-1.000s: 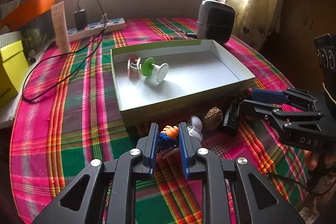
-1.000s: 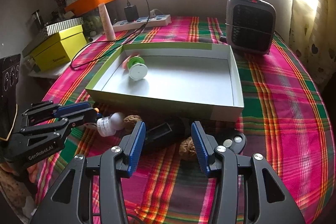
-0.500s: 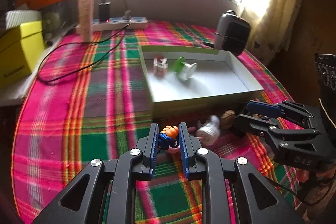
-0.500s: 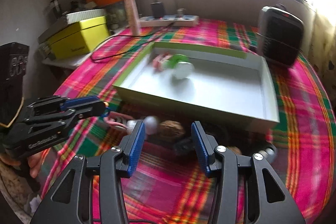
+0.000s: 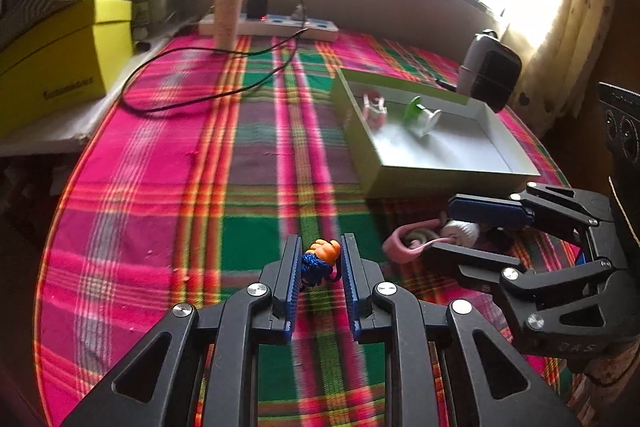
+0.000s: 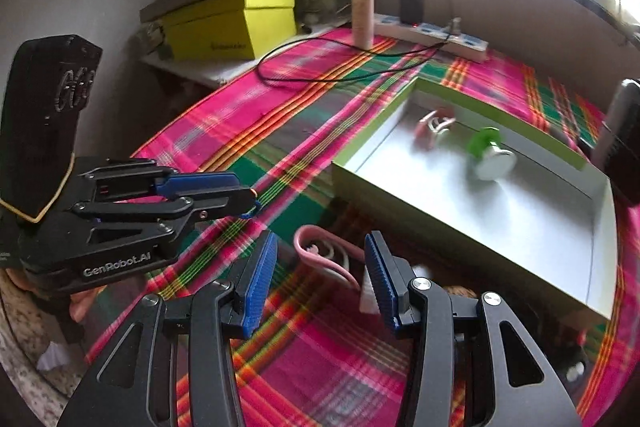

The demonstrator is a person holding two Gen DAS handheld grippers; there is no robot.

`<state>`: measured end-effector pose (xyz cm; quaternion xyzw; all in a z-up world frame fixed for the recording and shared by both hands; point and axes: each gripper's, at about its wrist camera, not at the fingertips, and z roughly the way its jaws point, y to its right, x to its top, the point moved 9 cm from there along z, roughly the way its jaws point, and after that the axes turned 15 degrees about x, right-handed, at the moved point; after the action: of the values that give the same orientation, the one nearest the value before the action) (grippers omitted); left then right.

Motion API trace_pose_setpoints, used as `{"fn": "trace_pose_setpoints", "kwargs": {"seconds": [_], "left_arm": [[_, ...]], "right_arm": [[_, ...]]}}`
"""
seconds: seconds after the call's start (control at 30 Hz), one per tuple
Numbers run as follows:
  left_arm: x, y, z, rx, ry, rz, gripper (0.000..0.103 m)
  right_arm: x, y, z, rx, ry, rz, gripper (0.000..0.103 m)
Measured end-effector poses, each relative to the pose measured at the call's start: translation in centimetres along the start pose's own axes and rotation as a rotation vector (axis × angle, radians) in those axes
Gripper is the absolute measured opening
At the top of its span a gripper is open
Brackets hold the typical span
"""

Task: Organize objects
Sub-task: 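Lift the toy figure with the left tool while the right tool grasps another pink clip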

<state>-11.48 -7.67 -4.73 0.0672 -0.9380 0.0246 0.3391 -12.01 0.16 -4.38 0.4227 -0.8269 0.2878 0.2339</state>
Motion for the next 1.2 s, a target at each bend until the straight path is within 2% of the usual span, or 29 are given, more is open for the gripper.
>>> {"fn": "trace_pose_setpoints", "kwargs": {"seconds": [0.2, 0.37, 0.5, 0.67, 1.03, 1.2], "left_arm": [[-0.4, -1.0, 0.5, 0.008, -0.014, -0.019, 0.018], [-0.5, -1.2, 0.6, 0.003, -0.014, -0.024, 0.018], [-0.5, -1.4, 0.6, 0.004, -0.016, -0.028, 0.018], [-0.6, -1.4, 0.6, 0.001, -0.016, -0.031, 0.018], [-0.7, -1.5, 0.8, 0.000, -0.019, -0.037, 0.018], [-0.8, -1.4, 0.8, 0.007, -0.024, -0.029, 0.018]], "right_arm": [[0.2, 0.1, 1.1, -0.033, -0.046, -0.042, 0.047], [0.3, -0.1, 1.2, -0.005, -0.057, -0.035, 0.047], [0.4, 0.5, 1.3, -0.062, -0.070, -0.055, 0.047], [0.2, 0.2, 1.5, -0.047, -0.092, -0.064, 0.047], [-0.5, -1.9, 1.7, 0.050, -0.127, -0.034, 0.047], [-1.2, -1.8, 2.0, -0.005, -0.136, -0.037, 0.047]]}}
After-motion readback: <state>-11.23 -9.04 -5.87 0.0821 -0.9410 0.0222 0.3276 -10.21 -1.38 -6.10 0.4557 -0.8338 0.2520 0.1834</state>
